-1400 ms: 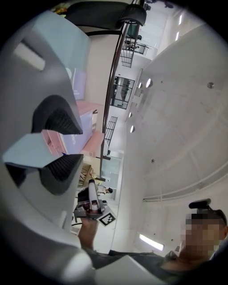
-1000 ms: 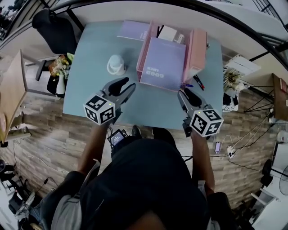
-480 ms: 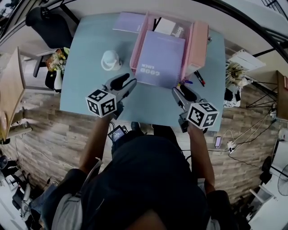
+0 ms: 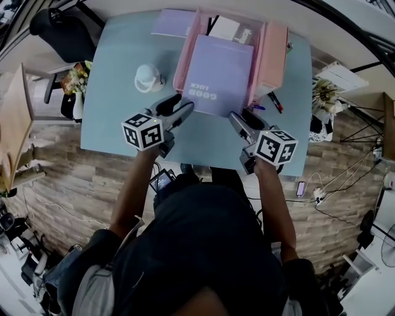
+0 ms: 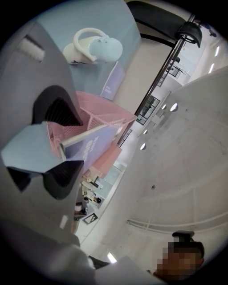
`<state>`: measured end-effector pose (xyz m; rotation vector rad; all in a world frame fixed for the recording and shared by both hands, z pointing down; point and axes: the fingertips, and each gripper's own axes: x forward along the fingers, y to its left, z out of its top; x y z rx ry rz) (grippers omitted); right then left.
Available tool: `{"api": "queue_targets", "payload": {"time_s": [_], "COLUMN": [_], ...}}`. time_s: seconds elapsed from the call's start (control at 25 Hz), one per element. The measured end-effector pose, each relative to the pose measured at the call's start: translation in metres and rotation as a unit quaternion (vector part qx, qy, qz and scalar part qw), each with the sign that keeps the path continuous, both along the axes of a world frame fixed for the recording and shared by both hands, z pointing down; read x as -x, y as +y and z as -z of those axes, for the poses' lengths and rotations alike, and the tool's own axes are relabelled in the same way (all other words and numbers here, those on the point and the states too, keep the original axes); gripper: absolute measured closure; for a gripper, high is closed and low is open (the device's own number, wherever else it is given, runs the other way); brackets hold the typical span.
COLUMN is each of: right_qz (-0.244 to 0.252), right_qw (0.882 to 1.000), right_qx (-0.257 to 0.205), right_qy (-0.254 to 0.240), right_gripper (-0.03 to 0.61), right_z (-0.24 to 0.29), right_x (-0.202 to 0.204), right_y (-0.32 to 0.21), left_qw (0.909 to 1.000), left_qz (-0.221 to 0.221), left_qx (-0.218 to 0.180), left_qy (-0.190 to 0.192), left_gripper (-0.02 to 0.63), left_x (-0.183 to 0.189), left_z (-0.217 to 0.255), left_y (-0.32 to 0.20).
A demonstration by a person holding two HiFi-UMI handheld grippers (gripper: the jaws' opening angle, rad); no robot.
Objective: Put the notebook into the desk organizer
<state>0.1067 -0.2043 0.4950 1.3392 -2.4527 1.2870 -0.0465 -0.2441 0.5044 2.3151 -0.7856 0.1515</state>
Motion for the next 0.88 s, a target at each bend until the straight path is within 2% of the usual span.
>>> {"api": "queue_targets", "payload": {"time_s": [0.12,0.2,0.32,0.36,0.48,0.64,0.88], "right_qz": [0.003,0.001,0.001,0.001,0.007,0.017,0.018], "right_qw": [1.000,1.000,1.000,1.000,0.999,0.996,0.993], "right_qx": [0.012,0.017,0.017,0.012,-0.017,-0.053,-0.077], "right_qy": [-0.005,-0.001,0.000,0.002,0.030,0.075,0.089], "right_gripper": [0.390,0.433,0.451,0.459,0.479,0.486,0.489], "right_z": [-0.003,-0.004,0.001,0.005,0.022,0.039,0.052], "right_x": [0.004,0.003,0.002,0.003,0.009,0.017,0.024], "right_y": [-0.002,-0.003,-0.002,-0.002,-0.001,0.003,0.018], "left_qw": [1.0000,0.9999,1.0000,1.0000,0.9987,0.9892,0.9833], "left_qz": [-0.002,-0.003,-0.001,0.000,-0.004,-0.017,-0.025], "left_qx": [0.007,0.008,0.006,0.002,-0.034,-0.101,-0.138], "left_qy": [-0.005,-0.008,-0.007,-0.007,-0.039,-0.105,-0.116], "left_gripper": [0.358,0.394,0.405,0.427,0.456,0.462,0.462], "left_x": [-0.003,-0.004,-0.004,-0.003,-0.004,-0.007,-0.002], "left_z": [-0.003,-0.004,-0.001,0.002,0.013,0.028,0.046], "left_y": [-0.001,-0.001,0.000,0.000,0.004,0.014,0.030]}}
